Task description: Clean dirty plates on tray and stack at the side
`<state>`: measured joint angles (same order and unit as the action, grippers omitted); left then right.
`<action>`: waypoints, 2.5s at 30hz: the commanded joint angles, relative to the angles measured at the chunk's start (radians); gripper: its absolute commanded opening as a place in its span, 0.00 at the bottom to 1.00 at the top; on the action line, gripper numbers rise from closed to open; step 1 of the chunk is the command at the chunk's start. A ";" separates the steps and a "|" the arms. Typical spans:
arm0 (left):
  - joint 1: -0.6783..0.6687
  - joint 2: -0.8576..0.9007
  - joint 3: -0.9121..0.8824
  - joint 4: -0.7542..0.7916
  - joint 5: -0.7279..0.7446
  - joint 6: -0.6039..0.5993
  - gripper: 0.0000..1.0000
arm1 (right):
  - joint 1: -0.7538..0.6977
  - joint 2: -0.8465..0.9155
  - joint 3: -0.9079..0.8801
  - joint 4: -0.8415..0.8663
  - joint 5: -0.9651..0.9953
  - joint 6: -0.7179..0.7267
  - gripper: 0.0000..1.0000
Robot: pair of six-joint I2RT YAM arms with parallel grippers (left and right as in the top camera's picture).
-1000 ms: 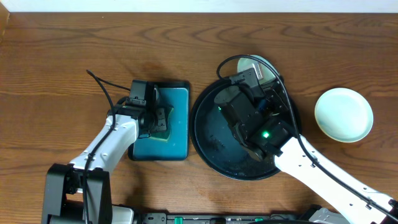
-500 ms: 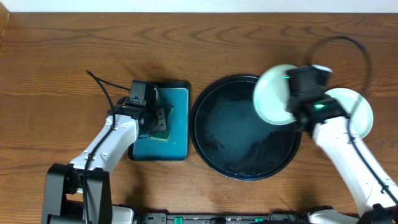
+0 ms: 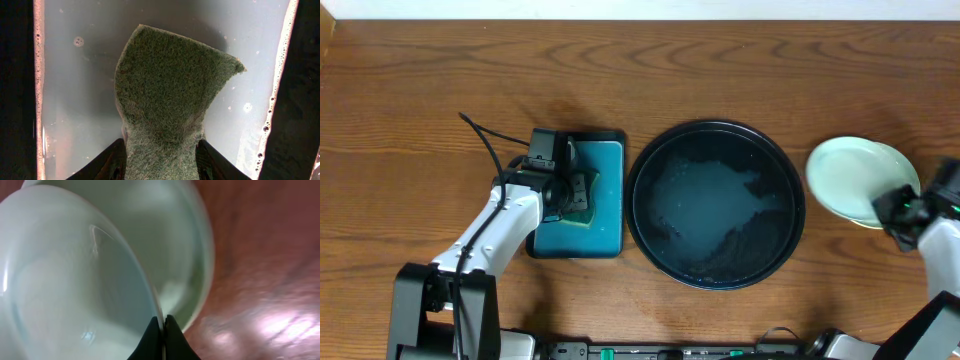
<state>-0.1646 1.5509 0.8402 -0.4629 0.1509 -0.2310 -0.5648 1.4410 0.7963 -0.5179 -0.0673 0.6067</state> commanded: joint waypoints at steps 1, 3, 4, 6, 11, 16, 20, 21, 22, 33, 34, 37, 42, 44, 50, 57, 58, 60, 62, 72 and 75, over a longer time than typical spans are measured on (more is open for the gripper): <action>0.005 -0.002 -0.014 0.001 -0.013 0.009 0.46 | -0.084 0.002 -0.004 0.006 -0.050 0.029 0.06; 0.005 -0.002 -0.014 0.001 -0.013 0.009 0.47 | -0.113 0.002 -0.004 0.010 -0.050 0.029 0.14; 0.005 -0.002 -0.014 0.001 -0.013 0.009 0.46 | -0.121 0.002 -0.004 0.014 -0.050 0.029 0.18; 0.005 -0.002 -0.014 0.000 -0.013 0.009 0.47 | -0.126 0.003 -0.004 0.027 -0.050 0.028 0.31; 0.005 -0.002 -0.014 -0.001 -0.013 0.009 0.51 | -0.110 0.003 -0.004 0.044 -0.119 0.011 0.46; 0.005 -0.006 -0.009 0.001 -0.013 0.009 0.58 | -0.062 0.003 -0.004 0.108 -0.333 -0.140 0.54; 0.005 -0.016 0.055 -0.068 -0.013 0.009 0.72 | 0.067 0.003 0.001 0.174 -0.475 -0.259 0.67; 0.005 -0.016 0.084 -0.105 -0.013 0.009 0.76 | 0.102 0.003 0.005 0.171 -0.473 -0.283 0.76; 0.005 -0.016 0.113 -0.139 -0.013 0.009 0.77 | 0.147 0.003 0.008 0.169 -0.456 -0.305 0.88; 0.016 -0.038 0.271 -0.498 -0.012 -0.065 0.79 | 0.506 0.003 0.181 -0.211 -0.161 -0.549 0.99; 0.019 -0.047 0.271 -0.525 -0.012 -0.071 0.78 | 0.525 0.002 0.196 -0.254 -0.136 -0.549 0.99; 0.018 -0.084 0.269 -0.580 -0.012 -0.068 0.78 | 0.562 -0.015 0.205 -0.325 -0.115 -0.541 0.99; 0.017 -0.245 0.224 -0.604 -0.013 -0.042 0.79 | 0.586 -0.108 0.195 -0.403 -0.100 -0.533 0.99; 0.017 -0.320 0.195 -0.590 -0.013 -0.025 0.79 | 0.586 -0.171 0.172 -0.397 -0.077 -0.533 0.99; -0.003 -0.610 0.050 -0.453 -0.012 0.006 0.78 | 0.586 -0.472 0.035 -0.295 -0.059 -0.533 0.99; -0.031 -0.962 -0.091 -0.372 -0.012 -0.006 0.79 | 0.585 -0.841 -0.109 -0.227 -0.023 -0.534 0.99; -0.031 -0.982 -0.091 -0.372 -0.012 -0.006 0.79 | 0.585 -0.866 -0.114 -0.229 -0.023 -0.533 0.99; -0.031 -1.015 -0.091 -0.372 -0.013 -0.005 0.79 | 0.585 -0.902 -0.118 -0.241 -0.023 -0.533 0.99; -0.031 -1.032 -0.091 -0.373 -0.013 -0.005 0.79 | 0.585 -0.915 -0.118 -0.254 -0.023 -0.533 0.99; -0.031 -1.030 -0.091 -0.373 -0.013 -0.005 0.79 | 0.585 -0.913 -0.119 -0.390 -0.023 -0.534 0.99; -0.031 -1.030 -0.091 -0.373 -0.013 -0.005 0.79 | 0.585 -0.913 -0.119 -0.434 -0.023 -0.534 0.99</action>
<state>-0.1917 0.5217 0.7589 -0.8375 0.1505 -0.2459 0.0128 0.5289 0.6830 -0.9279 -0.0959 0.0860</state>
